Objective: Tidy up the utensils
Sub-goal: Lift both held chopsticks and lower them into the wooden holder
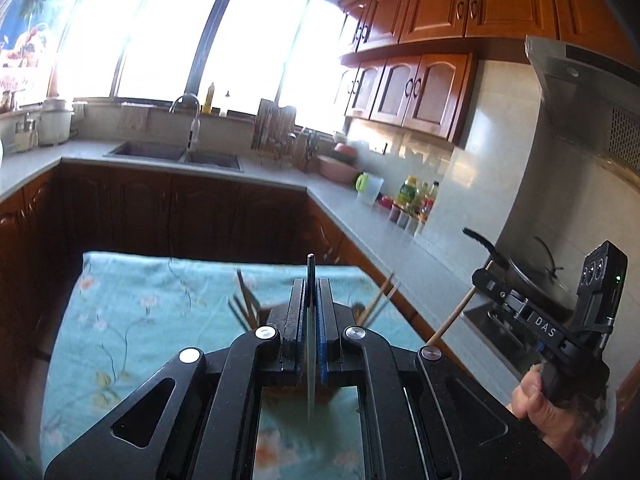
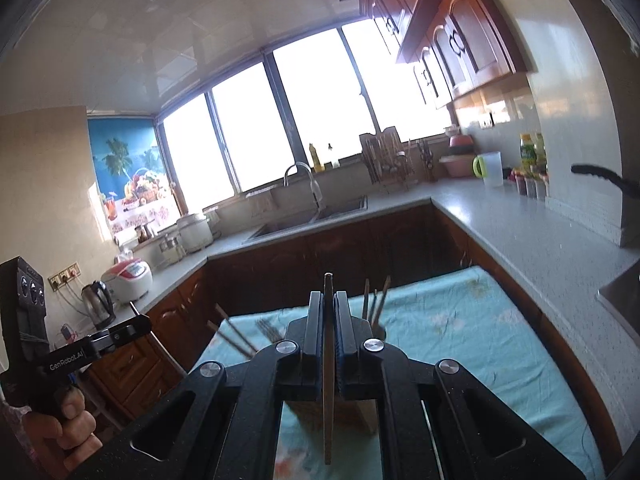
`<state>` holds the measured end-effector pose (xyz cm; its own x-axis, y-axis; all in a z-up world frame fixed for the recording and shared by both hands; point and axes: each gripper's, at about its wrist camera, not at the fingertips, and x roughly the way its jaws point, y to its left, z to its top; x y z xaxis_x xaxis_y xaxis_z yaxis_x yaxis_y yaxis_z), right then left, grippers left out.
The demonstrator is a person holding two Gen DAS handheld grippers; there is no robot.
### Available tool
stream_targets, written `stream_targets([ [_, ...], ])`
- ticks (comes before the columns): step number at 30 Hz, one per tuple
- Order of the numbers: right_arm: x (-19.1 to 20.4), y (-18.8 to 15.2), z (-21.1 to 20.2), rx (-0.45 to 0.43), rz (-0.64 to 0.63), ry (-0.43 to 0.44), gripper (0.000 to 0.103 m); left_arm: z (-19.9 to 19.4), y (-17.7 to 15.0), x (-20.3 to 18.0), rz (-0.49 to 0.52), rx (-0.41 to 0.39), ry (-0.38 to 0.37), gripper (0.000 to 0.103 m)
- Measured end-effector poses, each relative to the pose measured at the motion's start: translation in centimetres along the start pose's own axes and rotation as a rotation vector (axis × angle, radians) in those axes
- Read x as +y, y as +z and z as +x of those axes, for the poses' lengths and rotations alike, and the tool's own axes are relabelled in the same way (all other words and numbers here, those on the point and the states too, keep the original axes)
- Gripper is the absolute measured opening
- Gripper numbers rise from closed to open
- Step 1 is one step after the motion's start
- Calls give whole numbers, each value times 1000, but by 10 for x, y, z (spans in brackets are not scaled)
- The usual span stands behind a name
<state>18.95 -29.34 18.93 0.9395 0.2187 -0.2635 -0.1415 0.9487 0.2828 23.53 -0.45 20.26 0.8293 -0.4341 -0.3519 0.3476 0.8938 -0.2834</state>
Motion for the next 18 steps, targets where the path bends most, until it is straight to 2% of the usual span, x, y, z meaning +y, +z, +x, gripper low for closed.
stream_targets([
  [6,5,30,27,-78,-6,-13,5,27,31,2,18,-62,44,4],
  [9,4,35,40,-94,-10,-20,5,43,33,5,16,-75,65,4],
  [13,2,29,56,-108,-16,-36,5,66,24,11,-2,-54,86,4],
  [18,0,5,66,-94,-22,-49,5,87,1,16,-10,-11,105,4],
])
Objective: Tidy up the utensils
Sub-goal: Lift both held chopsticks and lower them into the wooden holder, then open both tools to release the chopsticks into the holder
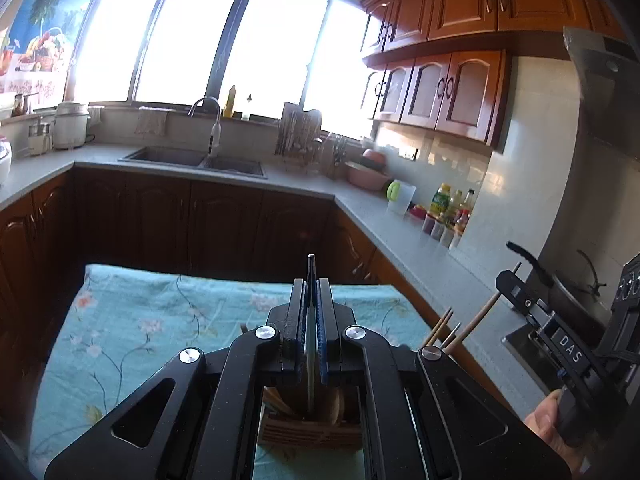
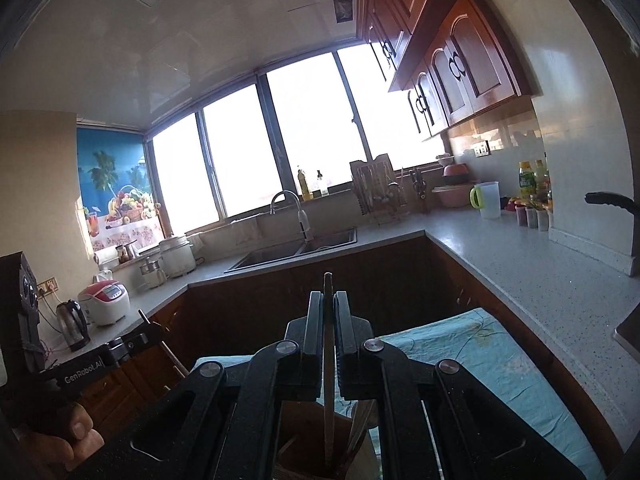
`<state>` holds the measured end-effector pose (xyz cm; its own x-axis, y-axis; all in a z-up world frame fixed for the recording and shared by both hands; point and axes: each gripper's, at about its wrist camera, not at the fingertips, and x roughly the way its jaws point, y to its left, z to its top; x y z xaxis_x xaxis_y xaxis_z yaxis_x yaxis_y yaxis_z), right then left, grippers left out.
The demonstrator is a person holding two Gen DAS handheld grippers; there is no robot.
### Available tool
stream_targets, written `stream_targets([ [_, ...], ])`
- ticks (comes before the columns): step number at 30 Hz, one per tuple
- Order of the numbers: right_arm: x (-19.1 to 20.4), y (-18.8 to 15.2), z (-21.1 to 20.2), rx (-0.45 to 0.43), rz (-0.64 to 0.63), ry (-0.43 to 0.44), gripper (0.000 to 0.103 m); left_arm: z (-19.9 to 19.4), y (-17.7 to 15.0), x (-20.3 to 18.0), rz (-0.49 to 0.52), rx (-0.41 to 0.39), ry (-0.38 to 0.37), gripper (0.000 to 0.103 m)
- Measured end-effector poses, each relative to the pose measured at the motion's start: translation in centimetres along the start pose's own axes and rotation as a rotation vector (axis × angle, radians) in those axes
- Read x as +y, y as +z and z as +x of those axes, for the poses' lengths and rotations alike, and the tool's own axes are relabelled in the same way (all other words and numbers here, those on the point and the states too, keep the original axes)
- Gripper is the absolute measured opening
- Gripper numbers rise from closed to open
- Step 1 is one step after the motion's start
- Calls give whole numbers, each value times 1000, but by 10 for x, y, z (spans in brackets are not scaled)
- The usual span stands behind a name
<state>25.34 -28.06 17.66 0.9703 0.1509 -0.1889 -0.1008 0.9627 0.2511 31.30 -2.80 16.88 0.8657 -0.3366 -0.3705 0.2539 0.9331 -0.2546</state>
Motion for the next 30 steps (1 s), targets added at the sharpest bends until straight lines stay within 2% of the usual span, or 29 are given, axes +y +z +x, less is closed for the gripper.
stream_targets([
  [8,-9,-37,10,50,25,-18,5,19,-37,5,-9,76,23,4],
  [11,-14,-39,8,47,33,-30,5,25,-46,9,-17,99,28,4],
  [22,-19,-38,4,47,49,-44,5,23,-47,12,-23,93,20,4],
  [28,-24,-35,6,60,69,-29,5,24,-43,17,-46,122,13,4],
  [30,-25,-34,6,68,82,-20,10,23,-43,18,-52,125,9,4],
])
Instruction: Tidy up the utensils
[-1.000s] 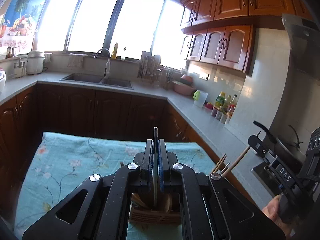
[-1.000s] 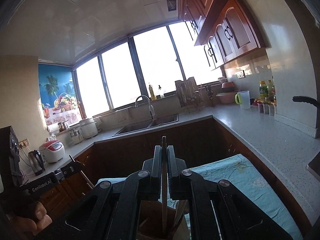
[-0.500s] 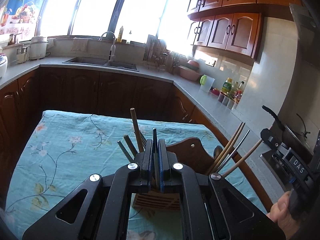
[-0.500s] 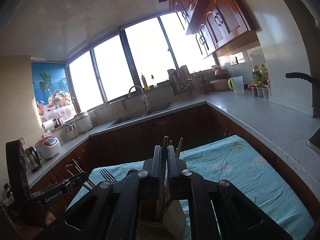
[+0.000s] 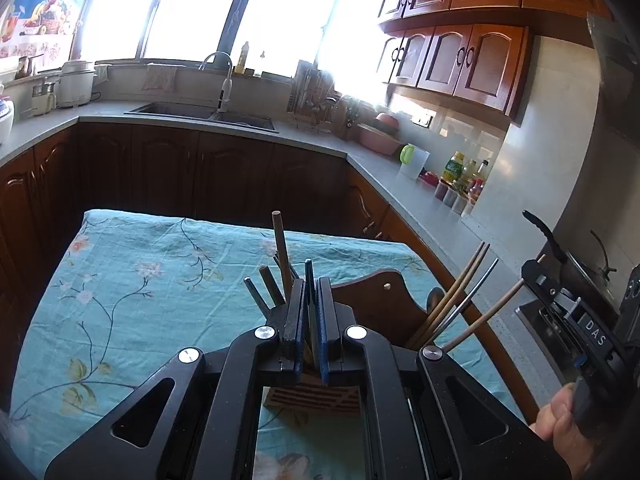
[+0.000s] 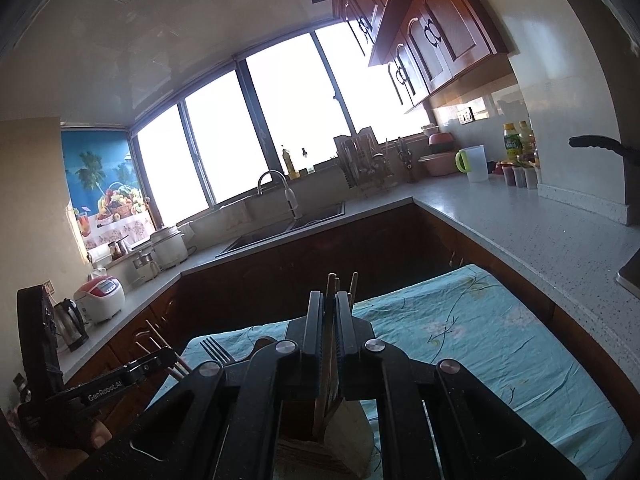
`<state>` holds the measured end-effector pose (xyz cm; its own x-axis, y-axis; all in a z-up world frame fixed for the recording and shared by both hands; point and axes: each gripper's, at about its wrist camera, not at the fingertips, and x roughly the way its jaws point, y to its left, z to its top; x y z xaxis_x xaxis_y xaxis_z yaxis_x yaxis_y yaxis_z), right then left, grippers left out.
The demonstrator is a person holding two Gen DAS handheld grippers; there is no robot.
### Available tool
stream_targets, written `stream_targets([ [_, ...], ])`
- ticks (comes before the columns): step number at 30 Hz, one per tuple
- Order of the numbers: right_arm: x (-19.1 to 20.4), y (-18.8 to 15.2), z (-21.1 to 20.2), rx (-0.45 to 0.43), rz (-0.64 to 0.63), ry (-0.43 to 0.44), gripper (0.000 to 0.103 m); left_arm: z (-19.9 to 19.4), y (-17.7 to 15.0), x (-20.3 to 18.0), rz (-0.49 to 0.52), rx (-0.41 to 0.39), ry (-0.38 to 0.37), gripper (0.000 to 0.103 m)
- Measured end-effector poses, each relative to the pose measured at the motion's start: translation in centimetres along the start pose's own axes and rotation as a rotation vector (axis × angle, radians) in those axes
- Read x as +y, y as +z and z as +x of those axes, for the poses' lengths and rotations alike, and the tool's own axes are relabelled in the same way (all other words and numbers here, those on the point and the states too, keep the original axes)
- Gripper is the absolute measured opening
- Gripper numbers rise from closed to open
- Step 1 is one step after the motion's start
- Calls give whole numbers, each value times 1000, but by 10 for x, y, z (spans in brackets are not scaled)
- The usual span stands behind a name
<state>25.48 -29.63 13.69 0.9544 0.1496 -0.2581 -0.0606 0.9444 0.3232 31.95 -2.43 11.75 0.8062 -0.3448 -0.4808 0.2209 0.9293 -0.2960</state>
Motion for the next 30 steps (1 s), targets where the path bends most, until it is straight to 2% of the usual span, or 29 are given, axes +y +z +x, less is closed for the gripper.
stream_targets([
  [7,-6,1,-3,12,33,16,13,-11,-2,-3,2,-8,-11,19],
  [8,-6,2,-4,12,38,19,19,-14,-2,-3,-2,-10,-13,20],
  [9,-7,2,-5,10,43,24,31,-17,-3,-3,-5,-12,-16,22],
  [11,-7,4,-9,-1,49,24,42,-23,-5,-3,-8,-18,-19,26],
  [14,-7,6,-15,-7,53,34,46,-33,-9,-2,-15,-26,-18,31],
  [16,-7,6,-19,-10,60,41,50,-43,-15,0,-28,-36,-15,43],
  [17,-8,6,-23,-14,65,44,58,-48,-17,1,-32,-40,-11,46],
  [18,-9,5,-27,-20,68,47,67,-53,-21,3,-37,-44,-4,54],
  [20,-9,1,-36,-35,69,48,78,-63,-31,8,-52,-49,21,69],
  [21,-9,-2,-41,-41,66,45,82,-68,-37,11,-64,-49,38,80],
  [22,-10,-6,-45,-43,63,42,85,-71,-42,14,-73,-51,47,83],
  [24,-11,-17,-52,-31,62,39,89,-78,-55,21,-87,-43,57,83],
  [30,-16,-65,-67,50,56,25,90,-87,-98,38,-127,24,91,83],
])
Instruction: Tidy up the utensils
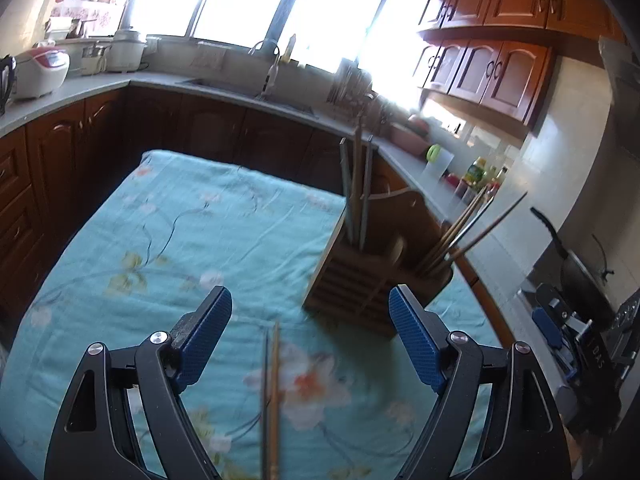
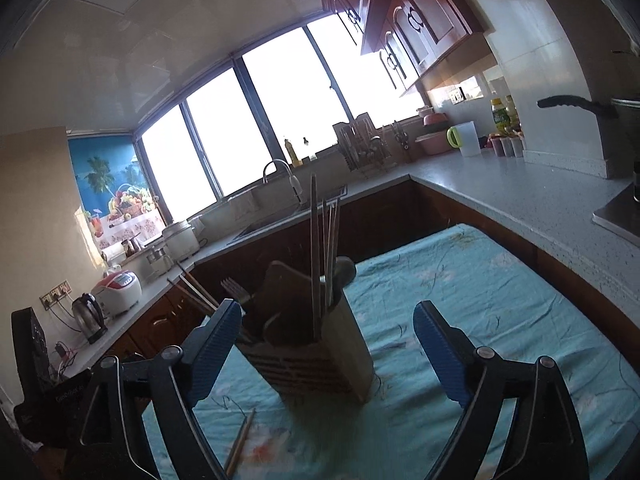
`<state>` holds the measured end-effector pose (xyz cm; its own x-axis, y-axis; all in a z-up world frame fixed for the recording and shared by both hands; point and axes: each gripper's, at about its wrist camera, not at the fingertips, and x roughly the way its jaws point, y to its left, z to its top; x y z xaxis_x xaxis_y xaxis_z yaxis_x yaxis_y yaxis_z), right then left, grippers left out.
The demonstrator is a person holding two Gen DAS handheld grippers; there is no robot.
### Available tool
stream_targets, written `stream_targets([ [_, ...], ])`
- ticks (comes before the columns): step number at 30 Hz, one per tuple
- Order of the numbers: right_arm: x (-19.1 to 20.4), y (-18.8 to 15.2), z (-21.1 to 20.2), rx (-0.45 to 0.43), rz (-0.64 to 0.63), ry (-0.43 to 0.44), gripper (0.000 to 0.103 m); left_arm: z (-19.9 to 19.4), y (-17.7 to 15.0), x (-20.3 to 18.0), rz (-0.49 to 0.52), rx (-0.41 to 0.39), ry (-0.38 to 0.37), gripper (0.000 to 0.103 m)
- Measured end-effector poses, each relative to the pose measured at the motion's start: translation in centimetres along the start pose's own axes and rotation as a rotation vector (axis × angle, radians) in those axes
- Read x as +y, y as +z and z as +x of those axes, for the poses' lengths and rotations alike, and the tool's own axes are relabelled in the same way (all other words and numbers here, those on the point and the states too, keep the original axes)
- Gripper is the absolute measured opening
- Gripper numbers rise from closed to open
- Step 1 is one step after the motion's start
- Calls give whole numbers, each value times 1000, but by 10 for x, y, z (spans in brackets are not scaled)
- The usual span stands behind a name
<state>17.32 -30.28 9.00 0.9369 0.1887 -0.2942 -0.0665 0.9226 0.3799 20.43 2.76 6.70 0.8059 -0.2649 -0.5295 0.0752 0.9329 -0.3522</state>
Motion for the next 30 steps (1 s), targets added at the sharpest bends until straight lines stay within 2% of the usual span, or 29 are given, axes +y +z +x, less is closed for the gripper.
stream_targets([
  [7,-13,-46,-19,87,19,-10,90,-9,-41,14,-4,44,25,83],
  [13,-19,-74,-40,117,37,-15,90,-21,-71,21,-23,72,26,83],
  [18,-11,-91,-59,121,-4,-13,90,-36,-90,22,-11,70,30,83],
  [25,-2,-109,-84,94,-73,-26,90,-65,-112,17,47,3,46,83],
  [29,4,-105,-101,39,-120,-30,90,-91,-118,9,92,-94,42,83],
  [30,8,-102,-106,13,-137,-29,91,-97,-118,7,102,-122,39,87],
])
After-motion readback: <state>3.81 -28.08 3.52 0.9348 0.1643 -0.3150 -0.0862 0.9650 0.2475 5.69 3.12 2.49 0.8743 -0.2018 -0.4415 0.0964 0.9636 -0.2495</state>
